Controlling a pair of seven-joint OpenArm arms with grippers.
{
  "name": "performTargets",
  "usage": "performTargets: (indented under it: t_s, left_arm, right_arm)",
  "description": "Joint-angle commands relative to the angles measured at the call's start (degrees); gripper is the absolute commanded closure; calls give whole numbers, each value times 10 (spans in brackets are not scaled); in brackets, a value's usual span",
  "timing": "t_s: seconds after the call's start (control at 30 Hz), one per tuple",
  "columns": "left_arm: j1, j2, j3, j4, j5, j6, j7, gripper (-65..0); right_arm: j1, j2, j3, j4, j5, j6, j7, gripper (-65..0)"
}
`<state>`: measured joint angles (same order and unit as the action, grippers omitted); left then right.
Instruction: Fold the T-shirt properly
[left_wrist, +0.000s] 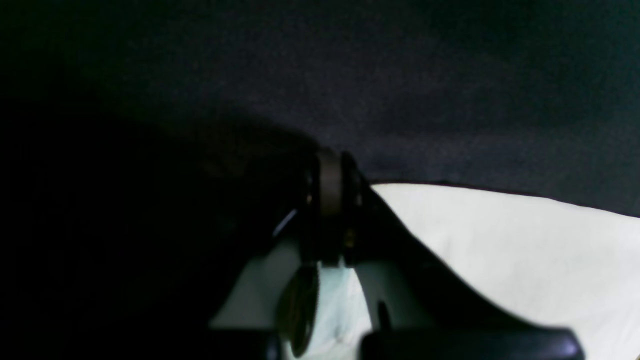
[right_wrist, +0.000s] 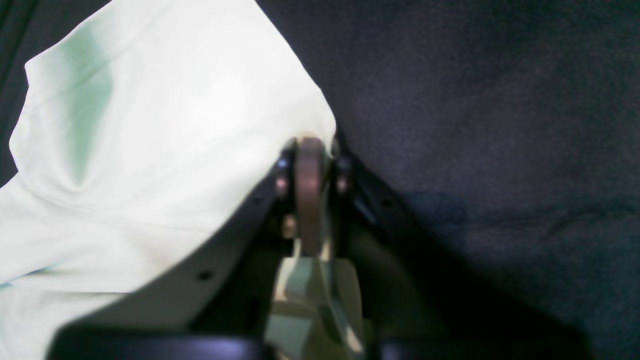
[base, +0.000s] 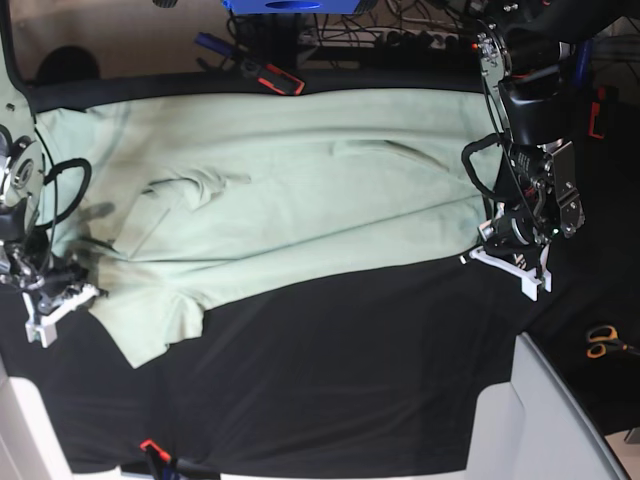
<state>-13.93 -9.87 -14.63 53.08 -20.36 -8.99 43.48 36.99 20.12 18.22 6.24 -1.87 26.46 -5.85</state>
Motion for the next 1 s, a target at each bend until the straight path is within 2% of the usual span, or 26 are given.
performTargets:
  t_s: [0.0, 0.17, 0.37, 0.5, 0.67, 0.97]
  left_arm:
    - [-4, -2, 1, 1, 6, 2, 19, 0]
    - [-6, -1, 1, 2, 6, 2, 19, 0]
    - [-18, -2, 0, 2, 5, 2, 20, 0]
    - [-33, -3, 0, 9, 5, 2, 49, 0]
    - [-43, -3, 0, 69, 9, 2, 81, 0]
    - [-55, -4, 0, 97, 10, 2, 96, 0]
  right_arm:
    - [19, 9, -1, 9, 3, 3, 12, 0]
    - [19, 10, -2, 17, 3, 4, 13, 0]
    - [-6, 10, -2, 103, 3, 6, 11, 0]
    - [-8, 15, -2, 114, 2, 7, 11, 0]
    - [-9, 21, -3, 114, 2, 8, 10, 0]
    - [-9, 23, -3, 115, 2, 9, 10, 0]
